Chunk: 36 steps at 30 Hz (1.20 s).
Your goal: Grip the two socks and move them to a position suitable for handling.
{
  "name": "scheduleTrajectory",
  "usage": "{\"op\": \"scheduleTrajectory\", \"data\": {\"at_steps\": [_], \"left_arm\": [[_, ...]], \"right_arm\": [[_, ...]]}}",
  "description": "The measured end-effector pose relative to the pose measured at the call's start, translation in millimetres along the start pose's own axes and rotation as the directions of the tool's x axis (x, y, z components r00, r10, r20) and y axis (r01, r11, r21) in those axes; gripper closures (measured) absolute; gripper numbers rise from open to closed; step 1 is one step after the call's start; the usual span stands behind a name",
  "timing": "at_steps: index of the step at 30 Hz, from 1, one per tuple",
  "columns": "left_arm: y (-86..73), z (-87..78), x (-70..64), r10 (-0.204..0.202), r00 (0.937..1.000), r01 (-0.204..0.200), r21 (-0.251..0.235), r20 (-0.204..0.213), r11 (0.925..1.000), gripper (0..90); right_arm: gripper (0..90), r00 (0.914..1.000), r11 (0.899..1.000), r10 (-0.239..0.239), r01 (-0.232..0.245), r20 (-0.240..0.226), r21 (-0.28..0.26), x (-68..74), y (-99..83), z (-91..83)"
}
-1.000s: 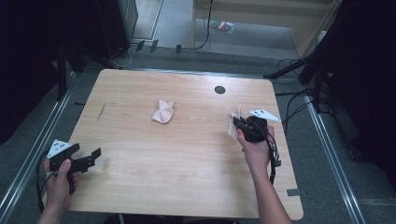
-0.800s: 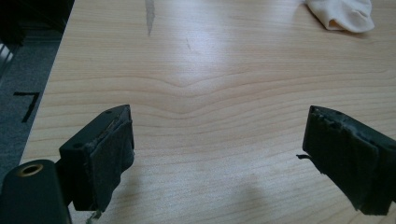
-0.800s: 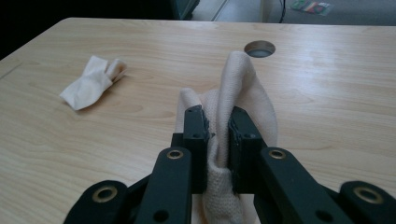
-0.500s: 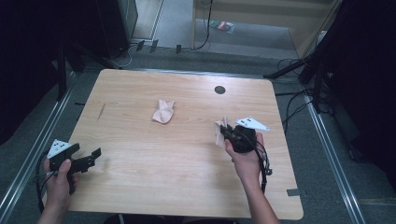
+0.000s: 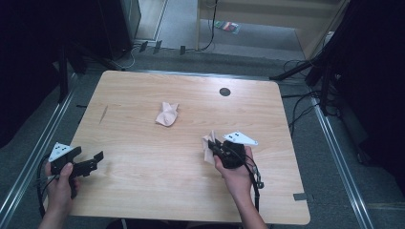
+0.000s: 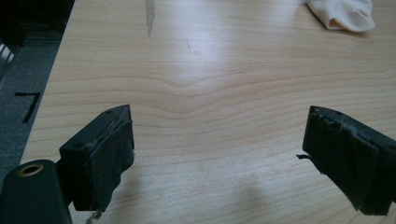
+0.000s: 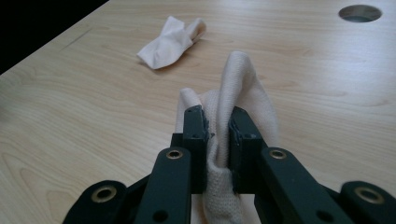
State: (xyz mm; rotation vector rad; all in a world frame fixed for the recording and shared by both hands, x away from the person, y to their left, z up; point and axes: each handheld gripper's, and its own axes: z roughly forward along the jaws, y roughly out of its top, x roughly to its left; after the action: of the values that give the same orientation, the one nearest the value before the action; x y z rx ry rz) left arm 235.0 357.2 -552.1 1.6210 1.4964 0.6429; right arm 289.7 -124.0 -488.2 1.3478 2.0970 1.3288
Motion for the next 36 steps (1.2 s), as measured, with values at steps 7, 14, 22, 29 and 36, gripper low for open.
{"op": "scheduleTrajectory", "data": {"at_steps": [7,14,22,29,36], "left_arm": [[0.0,-0.1,-0.2,0.000,1.0000,0.000,0.000,0.000,1.0000,9.6],[-0.1,0.0,-0.6,0.000,1.0000,0.000,-0.002,-0.002,1.0000,9.6],[0.1,0.2,-1.0,0.008,1.0000,-0.008,0.003,-0.003,1.0000,9.6],[-0.4,-0.7,-1.2,0.013,0.9998,-0.013,-0.012,-0.014,0.9998,9.6],[6.8,-8.3,-16.5,0.027,0.9996,-0.027,-0.058,0.004,0.9979,9.6]], "right_arm": [[79.9,0.9993,1.000,-0.013,0.014,-0.035,0.027,15.9,-10.7,8.5],[79.8,0.9969,0.998,-0.034,0.037,-0.071,0.048,35.9,-23.4,18.3],[79.6,0.9945,0.996,-0.054,0.060,-0.090,0.069,46.4,-36.0,26.9],[42.8,0.9911,0.995,-0.092,0.094,-0.096,0.018,46.2,-38.5,31.7],[59.8,0.9947,1.000,-0.006,0.003,-0.102,-0.027,23.7,-22.1,0.0]]}}
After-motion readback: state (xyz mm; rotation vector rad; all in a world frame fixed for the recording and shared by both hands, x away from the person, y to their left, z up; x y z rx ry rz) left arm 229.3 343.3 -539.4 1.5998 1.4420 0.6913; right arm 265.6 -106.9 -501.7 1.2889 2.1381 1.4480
